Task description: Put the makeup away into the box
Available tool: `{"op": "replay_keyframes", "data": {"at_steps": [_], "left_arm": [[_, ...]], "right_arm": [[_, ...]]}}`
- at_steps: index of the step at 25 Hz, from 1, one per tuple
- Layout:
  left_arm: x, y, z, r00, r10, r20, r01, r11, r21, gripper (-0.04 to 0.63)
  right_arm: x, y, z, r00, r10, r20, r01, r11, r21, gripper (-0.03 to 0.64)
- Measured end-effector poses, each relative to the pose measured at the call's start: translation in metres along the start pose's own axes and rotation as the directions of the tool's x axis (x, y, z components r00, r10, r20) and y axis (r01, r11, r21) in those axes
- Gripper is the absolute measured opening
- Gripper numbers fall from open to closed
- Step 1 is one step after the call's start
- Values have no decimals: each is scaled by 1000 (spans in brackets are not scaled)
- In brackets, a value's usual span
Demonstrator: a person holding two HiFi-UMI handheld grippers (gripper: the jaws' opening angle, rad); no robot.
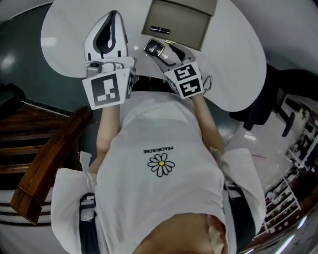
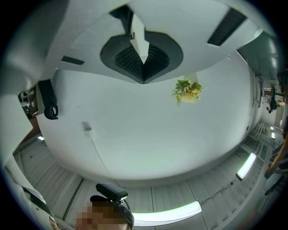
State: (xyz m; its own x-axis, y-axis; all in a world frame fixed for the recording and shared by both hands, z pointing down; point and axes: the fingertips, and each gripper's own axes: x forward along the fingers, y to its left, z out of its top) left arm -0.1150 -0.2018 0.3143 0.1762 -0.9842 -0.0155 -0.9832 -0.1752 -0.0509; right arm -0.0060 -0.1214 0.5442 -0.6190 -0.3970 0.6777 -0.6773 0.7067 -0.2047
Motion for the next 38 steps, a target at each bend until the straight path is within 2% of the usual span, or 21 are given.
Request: {"op": "replay_keyframes", "data": {"at_steps": [3,7,13,17,23,38], "left_arm": [[2,5,-8,999,18,-30,-18,1000,-2,20],[5,3,-10,1000,-9,-16,9,1000,5,20],[4,8,-17,998,19,-53,-20,1000,-5,20],[4,5,-16,1000,0,-27,0,1000,-6,20],[1,8,-19,999,9,-37,-10,1000,-7,20],[-8,9,-14,1000,15,-19,-16,1000,-26,20]], "right_arm": [[15,2,-12,999,-1,-45,1,1000,-9,279],[27,0,-24,995,-27,-93,21,998,-61,293],[37,6,-30,992,-21,-121,8,994,-112,295],[43,5,-37,988,-31,-151,11,991,-132,295],[47,2,-43,983,-43,-177,15,988,-156,293],[46,1,-42,980,-59,-191,33,990,-133,293]]}}
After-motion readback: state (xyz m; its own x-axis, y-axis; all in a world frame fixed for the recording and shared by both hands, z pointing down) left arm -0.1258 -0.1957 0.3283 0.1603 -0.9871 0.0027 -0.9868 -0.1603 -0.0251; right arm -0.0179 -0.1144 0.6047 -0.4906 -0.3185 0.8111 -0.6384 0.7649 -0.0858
